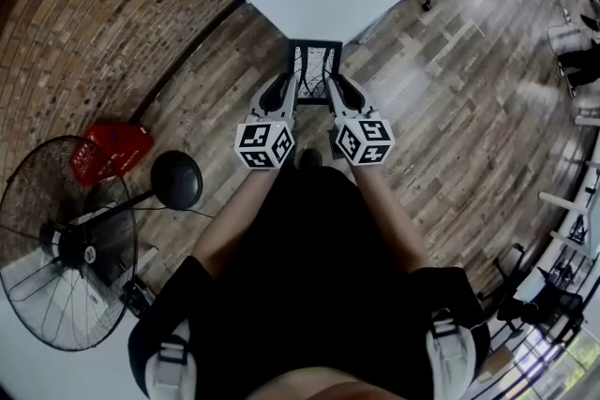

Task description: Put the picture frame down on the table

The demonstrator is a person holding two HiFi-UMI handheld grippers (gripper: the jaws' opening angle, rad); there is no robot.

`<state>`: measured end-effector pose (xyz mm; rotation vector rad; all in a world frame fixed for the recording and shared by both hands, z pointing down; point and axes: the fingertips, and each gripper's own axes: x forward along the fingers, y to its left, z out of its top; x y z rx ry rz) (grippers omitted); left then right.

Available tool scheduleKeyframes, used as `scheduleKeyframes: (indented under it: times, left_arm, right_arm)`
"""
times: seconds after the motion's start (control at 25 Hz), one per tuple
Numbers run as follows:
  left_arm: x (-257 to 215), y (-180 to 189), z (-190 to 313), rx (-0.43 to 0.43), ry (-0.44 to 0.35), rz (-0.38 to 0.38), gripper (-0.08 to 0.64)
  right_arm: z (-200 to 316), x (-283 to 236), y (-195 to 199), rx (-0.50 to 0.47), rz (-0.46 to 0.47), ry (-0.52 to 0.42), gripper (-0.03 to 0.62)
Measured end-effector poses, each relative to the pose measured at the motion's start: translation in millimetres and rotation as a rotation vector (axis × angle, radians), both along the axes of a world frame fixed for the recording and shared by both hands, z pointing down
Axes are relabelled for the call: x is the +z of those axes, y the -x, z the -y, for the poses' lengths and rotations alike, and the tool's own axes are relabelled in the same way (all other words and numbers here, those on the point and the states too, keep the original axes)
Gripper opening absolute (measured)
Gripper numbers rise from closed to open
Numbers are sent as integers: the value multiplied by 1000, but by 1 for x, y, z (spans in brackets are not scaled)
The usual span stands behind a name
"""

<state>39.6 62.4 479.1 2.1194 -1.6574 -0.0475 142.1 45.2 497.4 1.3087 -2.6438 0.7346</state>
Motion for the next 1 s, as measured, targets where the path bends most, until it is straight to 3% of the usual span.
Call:
scheduleKeyframes:
  times: [1.0]
  left_arm:
    - [10, 39, 73, 40, 16, -3, 80]
  right_arm:
    - [67, 11, 38, 32, -5, 20, 72]
